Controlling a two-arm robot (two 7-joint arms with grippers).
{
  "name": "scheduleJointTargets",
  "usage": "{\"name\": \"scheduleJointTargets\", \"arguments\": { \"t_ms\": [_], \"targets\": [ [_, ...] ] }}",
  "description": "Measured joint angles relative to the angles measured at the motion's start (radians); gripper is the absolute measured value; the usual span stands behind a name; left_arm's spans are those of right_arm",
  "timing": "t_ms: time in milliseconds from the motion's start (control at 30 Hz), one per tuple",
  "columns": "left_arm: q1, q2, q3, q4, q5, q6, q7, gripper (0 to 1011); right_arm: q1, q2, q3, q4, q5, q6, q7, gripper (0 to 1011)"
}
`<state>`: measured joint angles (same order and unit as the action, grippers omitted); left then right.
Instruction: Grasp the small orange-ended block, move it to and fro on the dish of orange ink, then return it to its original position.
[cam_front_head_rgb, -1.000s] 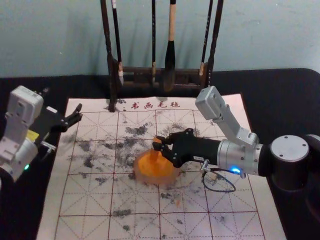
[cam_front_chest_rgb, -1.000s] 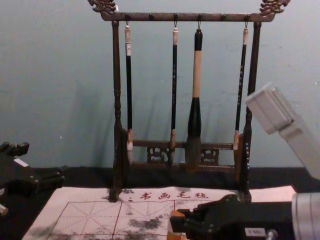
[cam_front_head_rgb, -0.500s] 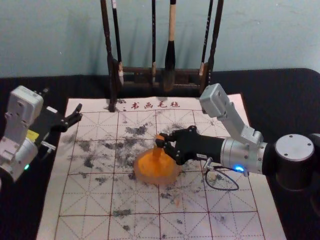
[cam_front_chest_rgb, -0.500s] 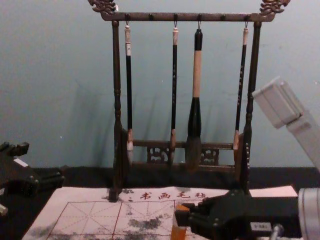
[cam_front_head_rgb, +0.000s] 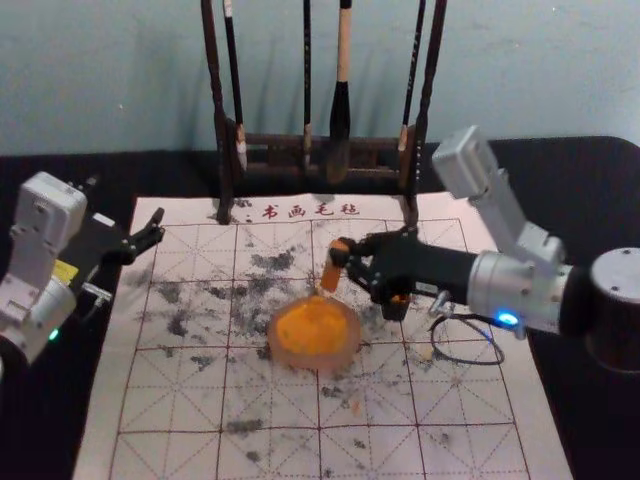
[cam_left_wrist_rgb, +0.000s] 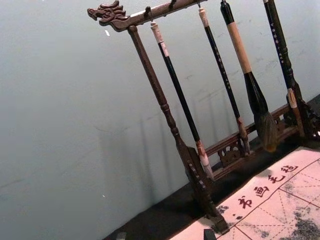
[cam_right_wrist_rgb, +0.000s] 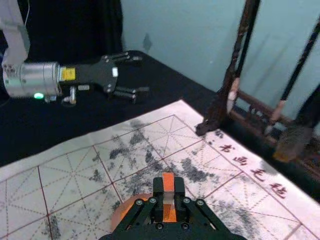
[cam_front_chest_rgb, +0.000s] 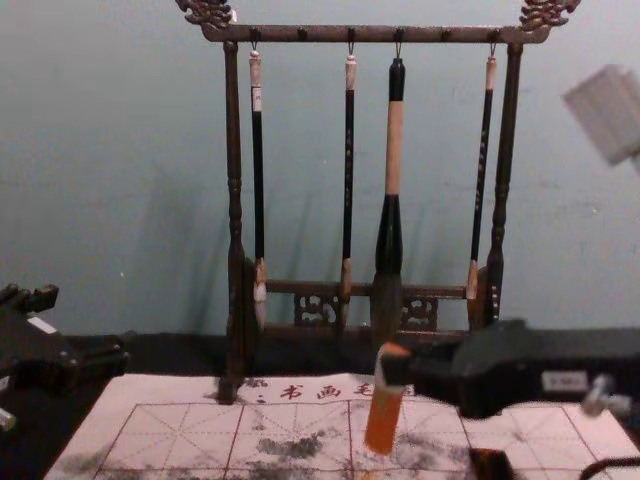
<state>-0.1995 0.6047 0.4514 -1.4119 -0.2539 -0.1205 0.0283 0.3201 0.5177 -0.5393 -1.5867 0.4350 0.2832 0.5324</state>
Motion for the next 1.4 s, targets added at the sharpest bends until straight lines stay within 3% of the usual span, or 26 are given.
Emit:
{"name": "scheduleJointTargets", "arguments": {
  "t_ms": [300, 633, 933, 1400],
  "targets": [
    [0.000, 0.000, 0.000, 0.000, 0.000, 0.000, 0.000, 1001, -0.062, 0.067, 0.071, -0.132, 0.049, 0.052, -0.075, 119],
    [0.000, 0.000, 0.000, 0.000, 0.000, 0.000, 0.000, 1001, -0.139, 0.101, 0.121, -0.195, 0.042, 0.087, -0.178, 119],
    [0.000, 0.000, 0.000, 0.000, 0.000, 0.000, 0.000, 1001, -0.214, 0.066, 0.165, -0.211, 0.023, 0.120, -0.266, 119],
    [0.000, 0.000, 0.000, 0.000, 0.000, 0.000, 0.000, 1001, -0.223, 0.002, 0.178, -0.176, -0.008, 0.140, -0.287, 119]
  ]
}}
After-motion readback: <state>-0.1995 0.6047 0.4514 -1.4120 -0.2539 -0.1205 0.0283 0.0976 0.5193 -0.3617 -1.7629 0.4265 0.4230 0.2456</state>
